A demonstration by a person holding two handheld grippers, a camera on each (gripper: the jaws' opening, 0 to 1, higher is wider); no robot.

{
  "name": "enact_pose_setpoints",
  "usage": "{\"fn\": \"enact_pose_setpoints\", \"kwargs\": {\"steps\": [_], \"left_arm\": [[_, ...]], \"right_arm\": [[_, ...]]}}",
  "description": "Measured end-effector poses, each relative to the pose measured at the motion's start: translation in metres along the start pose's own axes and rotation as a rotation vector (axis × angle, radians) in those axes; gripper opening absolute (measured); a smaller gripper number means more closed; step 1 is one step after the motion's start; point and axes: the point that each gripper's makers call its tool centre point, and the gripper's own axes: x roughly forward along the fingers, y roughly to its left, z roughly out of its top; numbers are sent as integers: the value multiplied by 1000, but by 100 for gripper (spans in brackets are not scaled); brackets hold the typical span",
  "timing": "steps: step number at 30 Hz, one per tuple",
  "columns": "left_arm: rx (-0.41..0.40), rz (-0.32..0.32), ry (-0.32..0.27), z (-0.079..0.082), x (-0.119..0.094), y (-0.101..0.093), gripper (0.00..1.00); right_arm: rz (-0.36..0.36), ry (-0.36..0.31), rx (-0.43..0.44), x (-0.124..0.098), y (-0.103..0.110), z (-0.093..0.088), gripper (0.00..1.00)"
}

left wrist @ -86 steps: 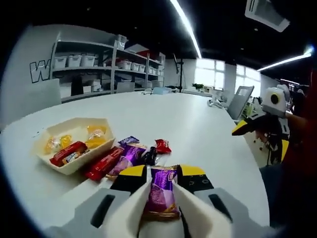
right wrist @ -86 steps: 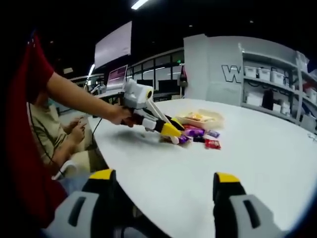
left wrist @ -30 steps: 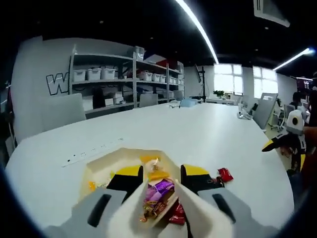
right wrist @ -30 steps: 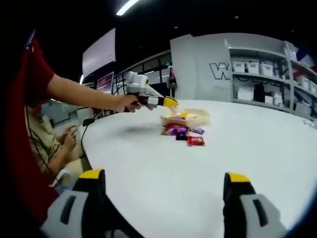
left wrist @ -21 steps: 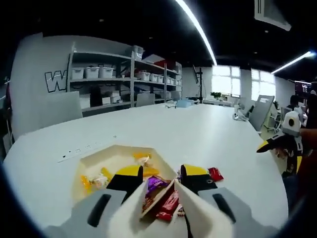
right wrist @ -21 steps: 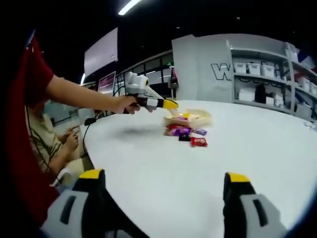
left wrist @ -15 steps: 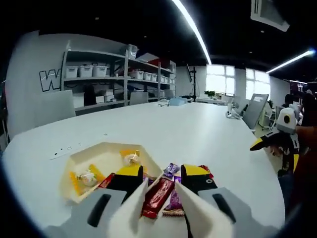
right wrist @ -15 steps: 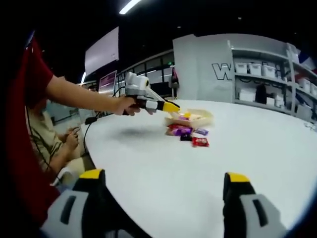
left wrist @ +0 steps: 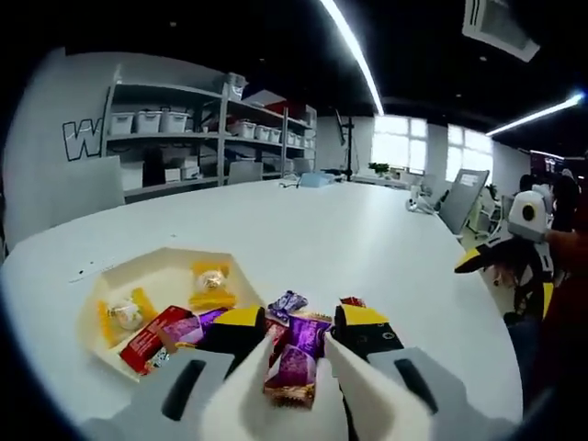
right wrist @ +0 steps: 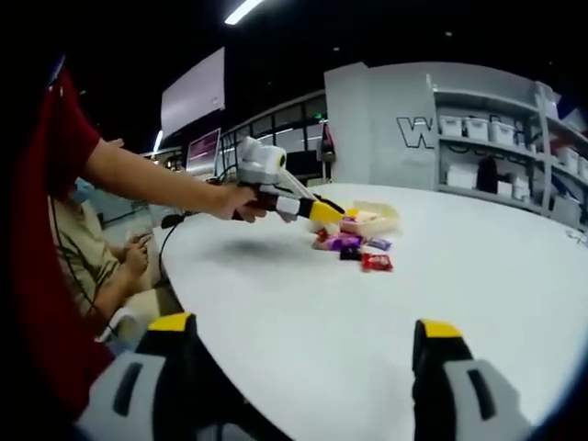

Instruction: Place the target food into the container with the food tongs after gripping and lifting it, then release it inside without dropping or visibly crushing the food.

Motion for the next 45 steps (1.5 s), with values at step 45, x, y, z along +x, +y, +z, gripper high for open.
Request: {"fn": "enact_pose_setpoints", "kwargs": {"steps": [45], "left_arm": [[2,18,40,-31,-19,-16,23]], "right_arm": [[18,1,-3,2,7,-1,96]]}}
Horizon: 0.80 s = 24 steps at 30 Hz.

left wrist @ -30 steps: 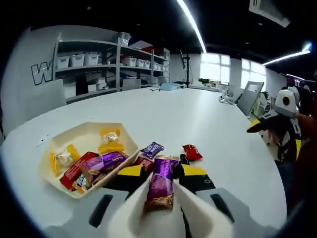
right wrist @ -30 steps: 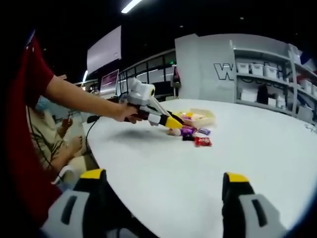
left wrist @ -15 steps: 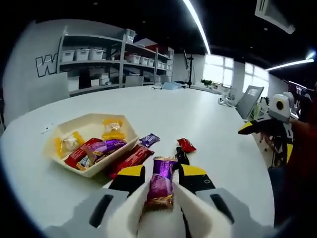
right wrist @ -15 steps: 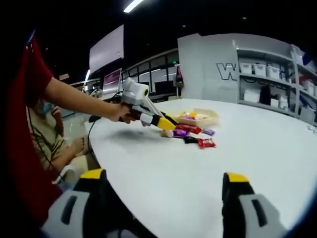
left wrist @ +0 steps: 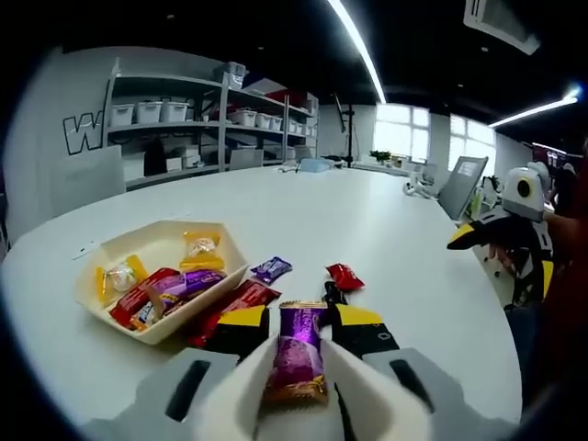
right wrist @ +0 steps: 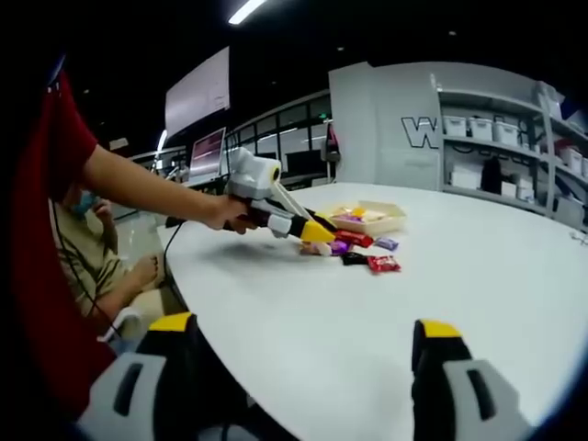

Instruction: Place the target food into the container with the food tongs after gripping and lifting it, then release it inside without dropping or visibly crushing the food.

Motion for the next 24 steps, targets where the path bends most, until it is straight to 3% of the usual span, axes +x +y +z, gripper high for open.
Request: {"fn": "enact_pose_setpoints", "kwargs": {"steps": [7,11,18,24], "left_arm": [[-85,14,6,0,-3,0,21],[-89,19,9,0,-5,2,22],[-124,7,-19,13,-10,3,22],[-128,27,-34,24,-10,18,22]], "right_arm": [[10,3,-15,6,3,3,96],[14,-2,-20,7,4,5,96],[11,4,-12,5,4,2,96],[13,5,-15,6,4,2,96]]}}
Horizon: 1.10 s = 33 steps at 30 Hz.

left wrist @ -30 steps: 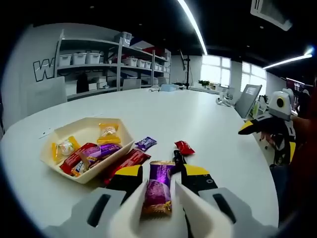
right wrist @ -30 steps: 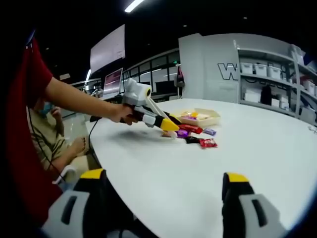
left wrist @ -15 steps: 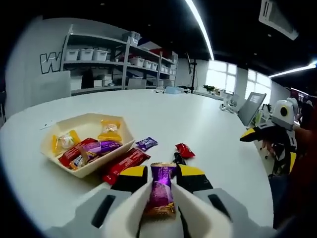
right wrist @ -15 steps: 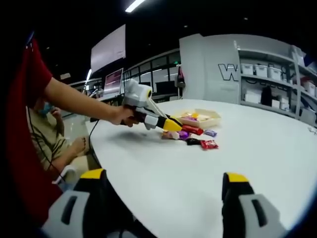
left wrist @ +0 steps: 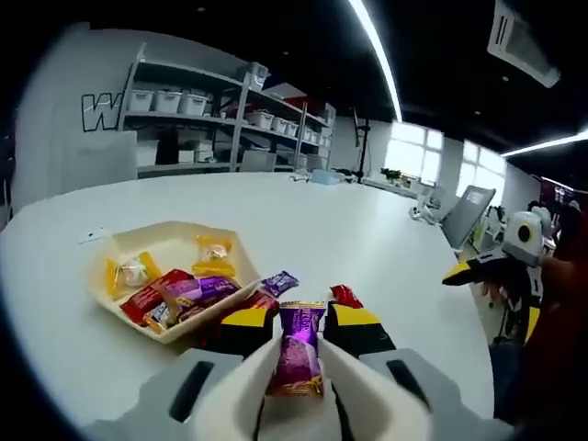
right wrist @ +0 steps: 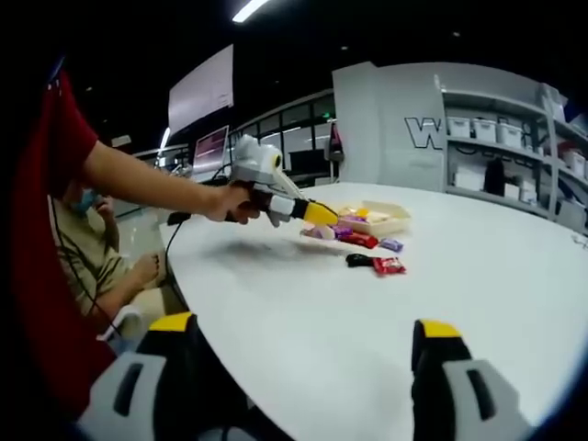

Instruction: Place the target food into the container with the food tongs after gripping and lifting it, then release it inside without dropping or visibly crushing the food.

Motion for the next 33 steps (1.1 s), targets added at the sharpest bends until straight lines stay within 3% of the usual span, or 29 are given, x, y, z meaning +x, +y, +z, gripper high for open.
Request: {"fn": "enact_pose_setpoints", "kwargs": {"steps": [11,22,24,27,33], "left_arm": [[31,44,-51,42,6,25,22],[41,106,-36,46,19,51,22],[113,155,-25,46,23,63,23],[248,246,-72,59,23,78,25],[226,246,-91,64,17,77,26]], "right_arm": [[-7,0,10,-1,-4,-2,96],[-20,-1,20,-4,-12,-2,96],[-25,-1,24,-5,-14,-3,96],[-33,1,24,-6,-16,-3,96],[-36,0,26,-7,-18,-3,96]]}}
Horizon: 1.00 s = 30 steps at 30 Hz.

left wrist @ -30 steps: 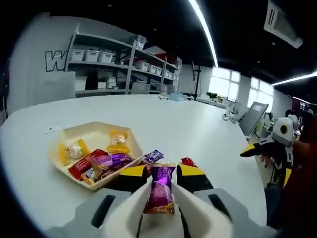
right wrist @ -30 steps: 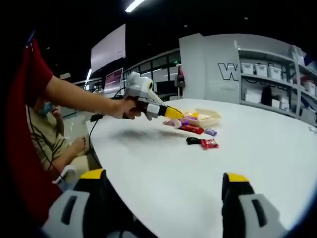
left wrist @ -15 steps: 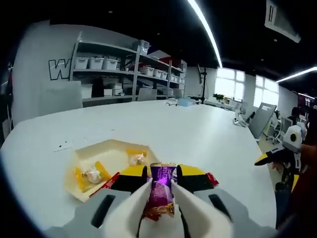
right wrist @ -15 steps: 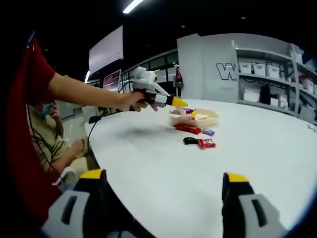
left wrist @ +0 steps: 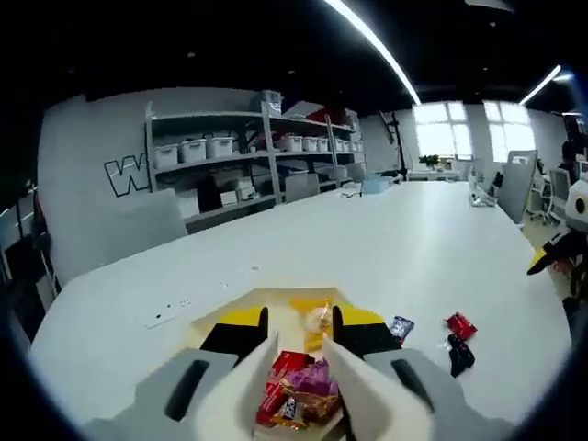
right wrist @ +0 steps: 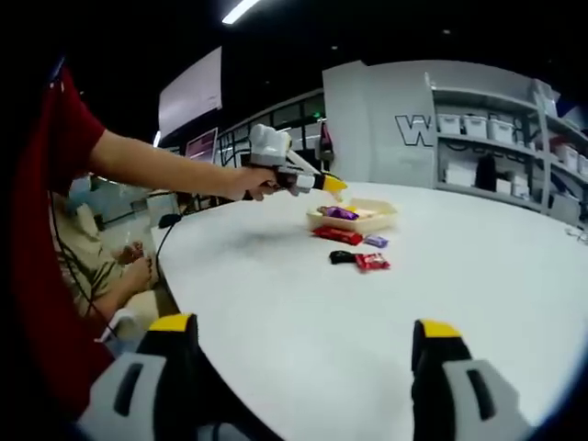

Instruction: Place the target food into the container with the food tongs after gripping and lifting it, then release it inside without dropping or visibly crushing the food.

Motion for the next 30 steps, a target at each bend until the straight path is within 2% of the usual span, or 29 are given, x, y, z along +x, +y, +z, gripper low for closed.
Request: {"fn": "enact_pose_setpoints", "kwargs": {"steps": [3,5,7,9,11,12,13,15,17,21,25,30], "left_arm": [[-9,-5,-4,0,-6,-3,27],[-43,-44,19,-7,-6,-11,27],[-19,-65,36,-13,-6,-17,27],[40,-52,46,-17,-5,-16,27],[29,-57,50,-20,-2,-17,27],[56,-53,65,-24,0,-16,27],[118,-41,70,-25,2,-12,27],[210,-7,55,-21,7,-6,27],[119,34,61,-19,8,-2,27],[125,71,35,-10,6,3,27],[103,42,19,-5,0,-9,28],[62,-44,11,-6,-2,-32,28]], "right_arm": [[6,1,-4,1,1,0,96],[11,3,-7,2,3,0,96],[12,5,-10,3,4,0,96],[12,4,-12,3,5,0,96],[9,1,-14,2,5,1,96],[11,2,-12,1,6,0,97],[9,2,-11,1,6,0,97],[1,3,-12,-1,4,0,96],[-5,0,-8,-2,2,1,96],[-9,0,-10,-3,2,2,96],[-3,0,-14,-2,4,2,96],[8,1,-17,0,8,2,96]]}}
